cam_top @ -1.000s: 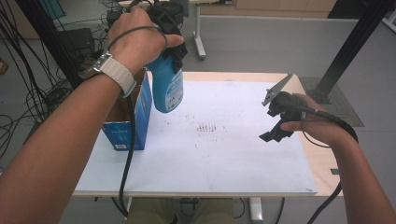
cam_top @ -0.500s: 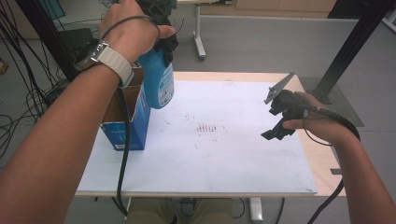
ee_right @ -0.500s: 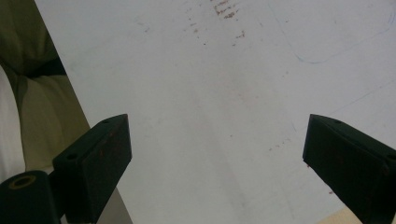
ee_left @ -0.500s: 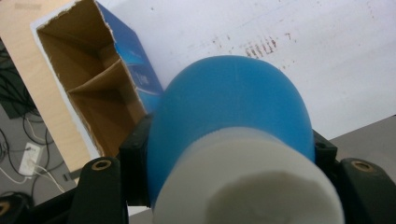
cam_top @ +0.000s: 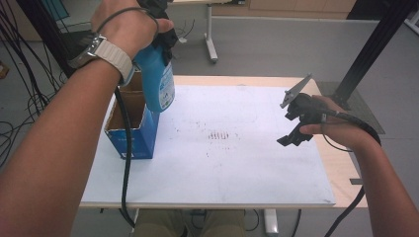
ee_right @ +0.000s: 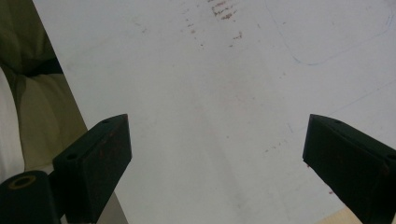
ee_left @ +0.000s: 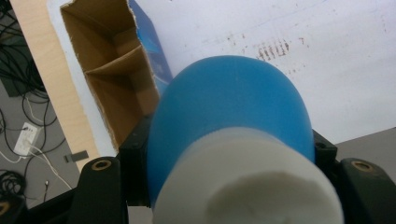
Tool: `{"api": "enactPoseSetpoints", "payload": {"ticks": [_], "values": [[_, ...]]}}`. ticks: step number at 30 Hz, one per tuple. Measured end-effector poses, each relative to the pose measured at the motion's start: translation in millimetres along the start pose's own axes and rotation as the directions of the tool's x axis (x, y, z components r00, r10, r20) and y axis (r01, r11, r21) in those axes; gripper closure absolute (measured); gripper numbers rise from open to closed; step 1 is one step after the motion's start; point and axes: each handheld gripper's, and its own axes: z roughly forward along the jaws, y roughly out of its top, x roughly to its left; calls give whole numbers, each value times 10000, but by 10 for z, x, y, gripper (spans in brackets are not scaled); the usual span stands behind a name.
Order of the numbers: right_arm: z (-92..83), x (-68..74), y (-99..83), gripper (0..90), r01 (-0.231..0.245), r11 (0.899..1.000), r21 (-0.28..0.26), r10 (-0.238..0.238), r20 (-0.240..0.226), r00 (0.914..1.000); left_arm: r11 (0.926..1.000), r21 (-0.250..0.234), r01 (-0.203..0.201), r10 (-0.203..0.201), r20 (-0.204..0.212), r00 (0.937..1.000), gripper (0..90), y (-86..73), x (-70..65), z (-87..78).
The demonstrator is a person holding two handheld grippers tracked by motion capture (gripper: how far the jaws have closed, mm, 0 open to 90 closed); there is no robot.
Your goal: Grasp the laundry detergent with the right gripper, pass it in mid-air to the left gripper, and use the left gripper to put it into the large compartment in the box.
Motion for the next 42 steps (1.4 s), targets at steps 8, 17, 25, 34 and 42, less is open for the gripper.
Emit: {"api": "enactPoseSetpoints", "payload": {"ticks": [8, 17, 25, 34, 42], "values": [[-20, -14, 16, 79, 53, 9999, 113, -54, 73, 10000, 9987, 17, 512, -512, -3, 9987, 378, -42, 171, -42], [-2, -48, 11, 80, 11, 9997, 226, -13, 67, 10000, 9942, -26, 1071, -1071, -54, 9942, 378, -75, 396, -30], [32, -63, 46, 79, 27, 9997, 252, -27, 7, 10000, 9915, 9, 1304, -1304, -39, 9915, 378, -85, 505, -16], [60, -79, 58, 79, -7, 9994, 347, 7, -7, 10000, 9883, 4, 1527, -1526, -90, 9882, 378, -69, 604, 29], [73, -114, 50, 80, -47, 9990, 443, 48, -25, 10000, 9820, 64, 1889, -1888, -150, 9819, 378, -66, 758, 144]]}}
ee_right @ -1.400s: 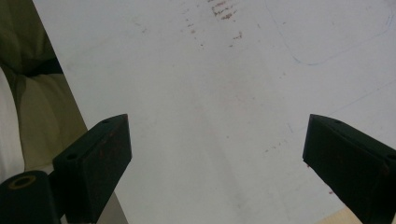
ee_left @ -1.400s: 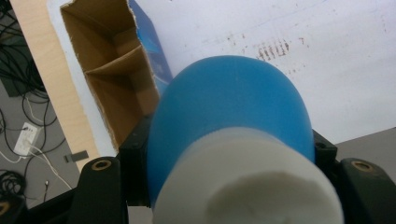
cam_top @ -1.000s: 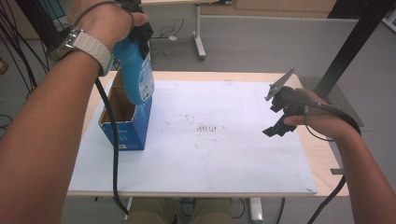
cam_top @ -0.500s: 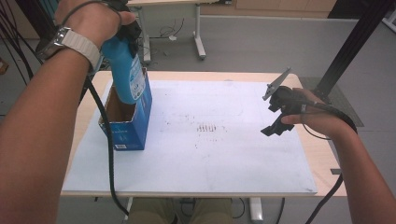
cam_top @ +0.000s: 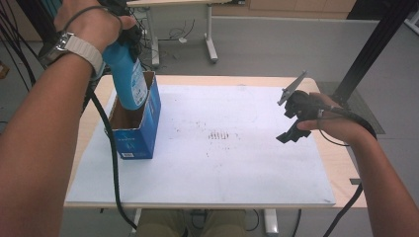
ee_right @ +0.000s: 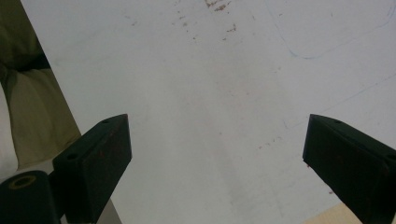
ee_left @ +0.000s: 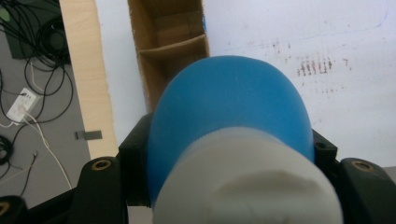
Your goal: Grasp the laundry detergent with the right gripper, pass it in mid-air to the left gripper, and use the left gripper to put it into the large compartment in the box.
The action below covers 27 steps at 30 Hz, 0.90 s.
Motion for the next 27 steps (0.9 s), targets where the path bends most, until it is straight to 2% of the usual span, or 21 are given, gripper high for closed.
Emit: {"api": "enactPoseSetpoints", "payload": {"ticks": [15, 27], "values": [[31, -35, 10, 79, -83, 10000, 38, 83, -38, 10000, 9996, 7, 296, -296, -15, 9996, 377, 35, 147, 82], [79, -57, 5, 79, -165, 9998, 115, 167, -123, 9998, 9992, 63, 406, -405, -120, 9991, 378, 80, 230, 250]]}}
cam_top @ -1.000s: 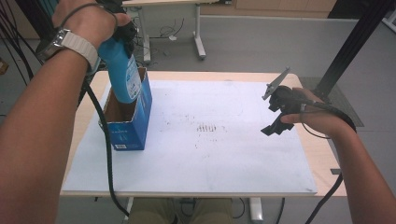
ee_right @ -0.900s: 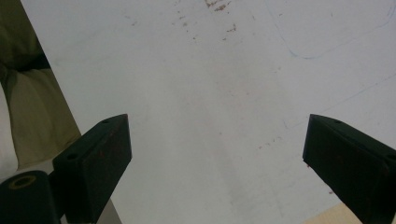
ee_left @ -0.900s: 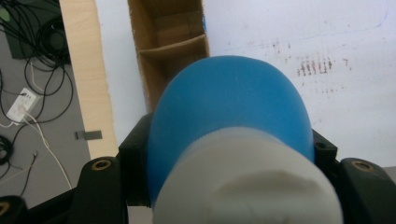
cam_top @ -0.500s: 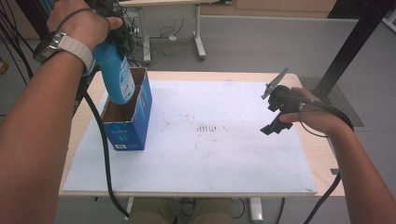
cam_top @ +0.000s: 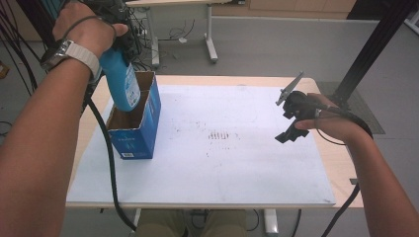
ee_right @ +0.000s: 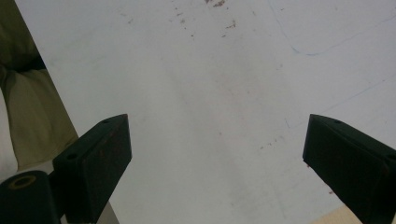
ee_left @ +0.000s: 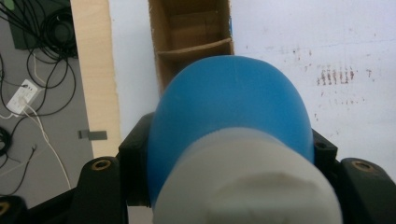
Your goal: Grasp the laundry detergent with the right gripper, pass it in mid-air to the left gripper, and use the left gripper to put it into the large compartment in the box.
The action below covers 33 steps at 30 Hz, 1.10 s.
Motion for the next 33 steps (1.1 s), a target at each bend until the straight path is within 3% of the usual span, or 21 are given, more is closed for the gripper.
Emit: {"api": "enactPoseSetpoints", "payload": {"ticks": [18, 33], "values": [[42, -9, -21, 79, -157, 9999, 10, 157, -36, 9999, 9999, 95, 78, -77, -156, 9998, 377, 25, 59, 272], [92, -9, -99, 79, -349, 9994, 76, 350, -101, 9993, 9999, 54, -117, 118, -191, 9997, 377, 31, 39, 533]]}}
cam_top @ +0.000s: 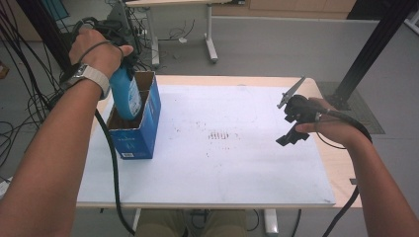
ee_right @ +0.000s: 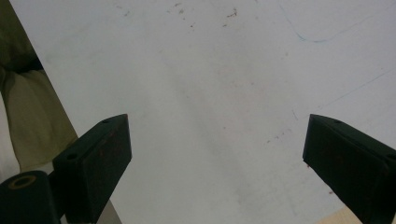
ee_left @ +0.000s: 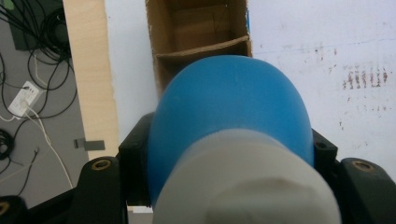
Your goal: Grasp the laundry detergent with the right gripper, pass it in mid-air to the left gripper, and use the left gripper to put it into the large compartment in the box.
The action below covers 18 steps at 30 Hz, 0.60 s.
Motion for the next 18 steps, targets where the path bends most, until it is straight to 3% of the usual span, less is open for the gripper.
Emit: {"api": "enactPoseSetpoints", "payload": {"ticks": [18], "values": [[38, 2, -12, 79, -40, 10000, 46, 40, -32, 10000, 9999, -159, 51, -52, -88, 9999, 377, -45, 35, 280]]}}
